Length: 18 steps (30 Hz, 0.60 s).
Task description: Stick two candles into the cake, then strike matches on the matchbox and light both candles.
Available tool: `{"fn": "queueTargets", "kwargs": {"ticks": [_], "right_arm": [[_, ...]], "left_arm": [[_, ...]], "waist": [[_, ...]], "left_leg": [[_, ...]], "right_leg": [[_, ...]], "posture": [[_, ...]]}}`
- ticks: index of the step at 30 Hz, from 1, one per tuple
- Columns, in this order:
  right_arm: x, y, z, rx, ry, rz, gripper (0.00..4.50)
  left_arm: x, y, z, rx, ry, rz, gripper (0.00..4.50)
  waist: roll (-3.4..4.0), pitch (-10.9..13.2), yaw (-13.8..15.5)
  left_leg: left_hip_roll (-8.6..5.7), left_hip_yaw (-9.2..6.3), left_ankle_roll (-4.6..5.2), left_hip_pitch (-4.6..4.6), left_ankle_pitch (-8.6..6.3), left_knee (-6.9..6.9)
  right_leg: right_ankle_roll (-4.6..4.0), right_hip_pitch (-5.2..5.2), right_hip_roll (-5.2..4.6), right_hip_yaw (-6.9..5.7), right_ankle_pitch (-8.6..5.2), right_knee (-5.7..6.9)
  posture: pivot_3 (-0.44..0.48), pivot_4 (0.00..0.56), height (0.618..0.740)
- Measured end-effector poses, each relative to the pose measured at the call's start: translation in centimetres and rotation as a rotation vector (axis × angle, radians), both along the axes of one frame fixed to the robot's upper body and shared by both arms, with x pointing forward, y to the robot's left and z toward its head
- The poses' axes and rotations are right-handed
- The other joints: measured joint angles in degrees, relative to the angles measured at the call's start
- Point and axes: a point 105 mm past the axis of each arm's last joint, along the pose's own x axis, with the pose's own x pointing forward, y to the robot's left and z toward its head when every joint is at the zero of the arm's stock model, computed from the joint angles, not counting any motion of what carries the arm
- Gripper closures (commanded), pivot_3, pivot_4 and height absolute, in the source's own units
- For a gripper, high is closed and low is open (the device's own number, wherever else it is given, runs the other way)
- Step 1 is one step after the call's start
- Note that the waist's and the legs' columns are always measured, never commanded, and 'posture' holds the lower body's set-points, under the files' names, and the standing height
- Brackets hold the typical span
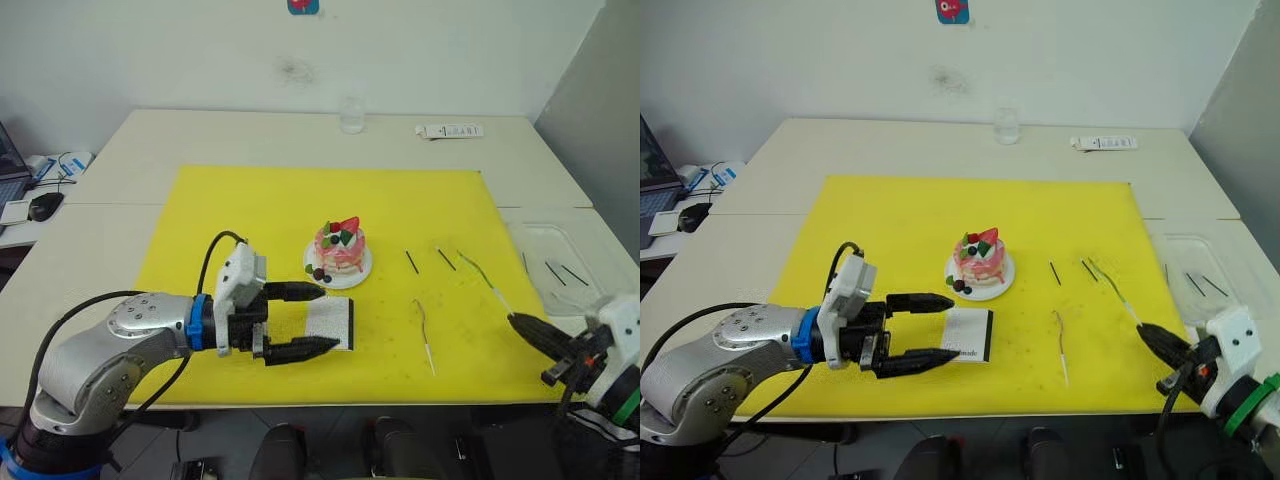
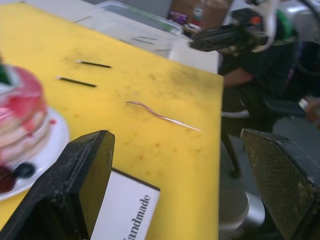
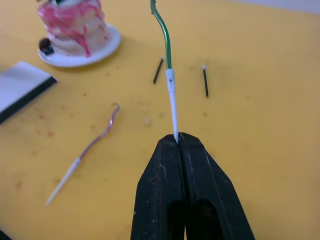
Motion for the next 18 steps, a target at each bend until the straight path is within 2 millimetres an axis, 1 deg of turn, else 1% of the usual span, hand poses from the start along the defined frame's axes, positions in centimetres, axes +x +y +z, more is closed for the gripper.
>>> {"fn": "queueTargets", "kwargs": {"ticks": [2,4,7,9,12,15,16,18], "right_arm": [[1.0,1.2,2.2,0.041,-0.064,0.054,4.46],[1.7,2.3,3.7,0.076,-0.108,0.102,4.46],[2.9,5.3,5.8,0.185,-0.138,0.226,4.46],[3.4,7.1,6.4,0.248,-0.119,0.301,4.46],[4.1,9.4,7.3,0.351,-0.084,0.389,4.46],[4.4,11.0,8.0,0.433,-0.049,0.451,4.46],[4.4,11.5,8.2,0.466,-0.028,0.472,4.46],[4.6,11.9,8.2,0.498,-0.003,0.486,4.46]], "left_arm": [[0.2,0.1,0.2,-0.021,0.035,0.013,0.0],[0.2,-0.2,0.5,-0.044,0.055,0.011,0.0],[0.5,-1.3,1.7,-0.137,0.079,0.0,0.0],[0.6,-2.3,3.0,-0.226,0.091,-0.013,0.0],[1.3,-3.4,5.0,-0.365,0.114,-0.01,0.0],[1.8,-4.4,7.1,-0.471,0.119,-0.012,0.0],[1.9,-4.5,7.6,-0.494,0.123,-0.006,0.0],[2.2,-4.5,7.8,-0.525,0.139,0.007,0.0]], "waist": [[-0.01,0.0,-0.1],[-0.02,0.0,-0.1],[-0.06,0.0,-0.1],[-0.08,0.0,0.0],[-0.09,0.1,0.2],[-0.11,0.1,0.1],[-0.11,0.1,0.1],[-0.1,0.1,0.0]], "left_leg": [[-0.02,0.03,0.0,0.0,0.0,0.01],[-0.04,0.01,0.0,-0.01,0.0,0.01],[-0.05,-0.02,0.0,-0.05,0.0,0.01],[-0.04,-0.05,0.0,-0.09,0.0,0.0],[-0.06,-0.06,0.0,-0.16,0.0,0.01],[-0.06,-0.03,0.0,-0.19,0.0,0.01],[-0.06,-0.03,0.0,-0.18,0.0,0.01],[-0.05,-0.04,0.0,-0.17,0.0,0.0]], "right_leg": [[0.02,0.0,0.01,0.05,0.01,0.0],[0.02,0.01,0.02,0.05,0.02,0.0],[0.03,0.0,0.03,0.04,0.02,-0.01],[0.03,0.0,0.04,0.03,0.02,-0.03],[0.05,-0.02,0.04,0.02,0.01,-0.06],[0.06,-0.04,0.03,0.06,0.01,-0.08],[0.08,-0.04,0.03,0.06,0.0,-0.07],[0.08,-0.04,0.04,0.06,0.0,-0.07]], "posture": [[0.0,0.15,0.74],[0.0,0.15,0.74],[0.0,0.15,0.74],[0.0,0.15,0.74],[0.0,0.15,0.74],[0.0,0.15,0.74],[0.0,0.15,0.74],[0.0,0.15,0.74]]}}
